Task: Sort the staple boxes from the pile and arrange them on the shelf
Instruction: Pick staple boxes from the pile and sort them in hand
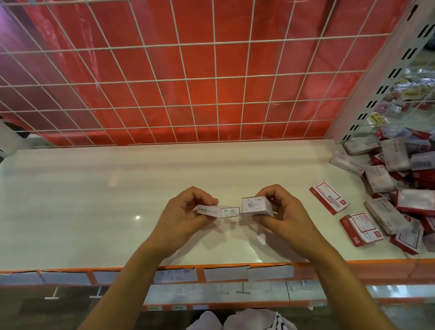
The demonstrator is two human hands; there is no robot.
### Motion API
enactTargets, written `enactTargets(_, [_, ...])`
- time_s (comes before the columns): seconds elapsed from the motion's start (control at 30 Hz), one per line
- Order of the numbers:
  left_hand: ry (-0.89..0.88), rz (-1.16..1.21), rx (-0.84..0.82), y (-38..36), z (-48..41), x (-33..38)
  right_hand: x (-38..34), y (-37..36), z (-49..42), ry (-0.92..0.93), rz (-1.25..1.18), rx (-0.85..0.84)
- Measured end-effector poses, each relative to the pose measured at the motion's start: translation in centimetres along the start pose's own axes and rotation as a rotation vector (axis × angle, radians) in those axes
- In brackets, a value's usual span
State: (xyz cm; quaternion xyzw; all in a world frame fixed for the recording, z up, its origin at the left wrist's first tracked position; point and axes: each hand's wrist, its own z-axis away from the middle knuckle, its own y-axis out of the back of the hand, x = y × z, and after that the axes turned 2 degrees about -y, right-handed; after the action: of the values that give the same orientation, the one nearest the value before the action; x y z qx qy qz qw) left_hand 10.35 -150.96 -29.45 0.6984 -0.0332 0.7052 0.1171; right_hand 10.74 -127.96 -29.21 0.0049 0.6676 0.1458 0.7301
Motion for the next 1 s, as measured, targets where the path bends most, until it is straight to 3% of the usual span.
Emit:
enactTargets(0.2, [-0.033,-0.081,-0.101,-1.1,0.0,-0.3,0.0,-1.4,0.2,0.042,-0.051,-0.070])
enactTargets(0.53, [-0.076,-0.211,-0.034,-1.1,0.0,0.2,-0.1,-1.1,0.3,0.047,-0.011,-0.017])
enactTargets(0.8, [-0.029,-0.056,0.042,-0.4,0.2,0.6,0.1,-0.2,0.4,0.026,-0.152,-0.015])
enactTargets(1.0, [0.006,-0.094,0.038,-0.6,0.3,0.2,0.6,-0.4,0.3,-0.012,-0.150,-0.001])
